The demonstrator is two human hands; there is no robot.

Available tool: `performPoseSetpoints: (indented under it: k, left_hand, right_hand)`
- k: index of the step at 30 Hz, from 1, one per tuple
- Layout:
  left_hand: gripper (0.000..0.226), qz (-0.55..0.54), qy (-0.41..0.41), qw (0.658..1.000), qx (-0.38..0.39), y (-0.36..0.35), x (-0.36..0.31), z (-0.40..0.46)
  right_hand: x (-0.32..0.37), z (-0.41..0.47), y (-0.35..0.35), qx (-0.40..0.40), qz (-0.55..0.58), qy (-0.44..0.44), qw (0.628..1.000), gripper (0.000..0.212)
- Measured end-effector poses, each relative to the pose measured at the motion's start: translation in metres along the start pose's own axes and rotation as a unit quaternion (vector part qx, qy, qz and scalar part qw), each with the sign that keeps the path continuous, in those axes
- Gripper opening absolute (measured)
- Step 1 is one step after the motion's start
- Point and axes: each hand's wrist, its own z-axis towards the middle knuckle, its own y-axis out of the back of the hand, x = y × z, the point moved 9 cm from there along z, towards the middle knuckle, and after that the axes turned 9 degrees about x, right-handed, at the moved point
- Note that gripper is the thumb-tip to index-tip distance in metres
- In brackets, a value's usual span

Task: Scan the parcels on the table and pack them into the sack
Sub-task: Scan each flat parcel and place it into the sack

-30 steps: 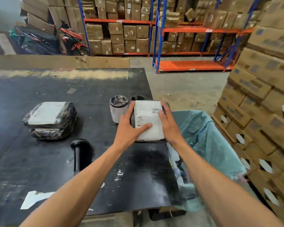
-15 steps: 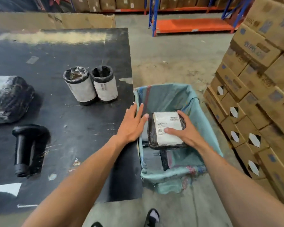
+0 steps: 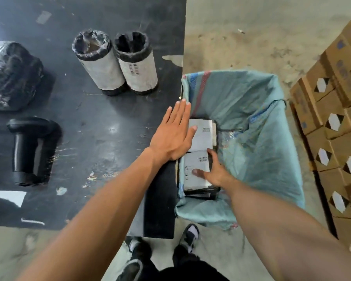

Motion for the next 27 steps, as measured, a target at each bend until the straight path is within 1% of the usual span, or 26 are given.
performPoseSetpoints:
  k: [2,5,8,9,12,13,15,17,24,27]
  left_hand:
    - [0.070,0.000,-0.001,1.000,0.001,-0.001,0.000,0.001]
    - [0.071,0.008,-0.002,1.000,-0.004,-0.002,0.001,0.000]
    - [0.071,0.013,-0.002,1.000,0.000,-0.002,0.000,0.001]
    - [0.071,0.014,-0.001,1.000,0.001,-0.002,-0.001,0.001]
    - [0.071,0.016,-0.002,1.000,0.000,-0.001,-0.001,0.002]
    - [0.072,0.017,-0.003,1.000,-0.002,-0.001,-0.001,0.002]
    - [0.072,0.021,-0.004,1.000,-0.007,-0.001,-0.002,0.001]
    - [0.072,0.028,-0.005,1.000,-0.008,-0.001,-0.003,0.001]
    - [0.073,0.038,0.000,0.999,-0.006,-0.004,0.000,0.001]
    - [0.073,0.034,0.000,0.999,-0.003,-0.004,-0.001,0.002]
  right_hand:
    - [-0.011,0.005,-0.006,0.003,-0.045,-0.026,0.999,0.117]
    - [-0.018,0.008,-0.014,0.017,-0.112,-0.054,0.992,0.110]
    - [-0.022,0.009,-0.015,0.026,-0.234,-0.101,0.966,0.099]
    - [-0.019,0.009,-0.015,0.016,-0.280,-0.095,0.955,0.096]
    - [0.006,0.009,-0.022,-0.008,-0.367,-0.010,0.930,0.087]
    - [0.012,0.011,-0.028,-0.006,-0.385,0.010,0.923,0.085]
    - [0.019,0.019,-0.045,0.018,-0.428,0.021,0.903,0.082]
    - [0.019,0.026,-0.055,0.040,-0.448,0.008,0.893,0.081]
    - [0.020,0.036,-0.058,0.020,-0.452,-0.014,0.892,0.079]
    - [0.019,0.039,-0.057,0.044,-0.441,-0.025,0.896,0.081]
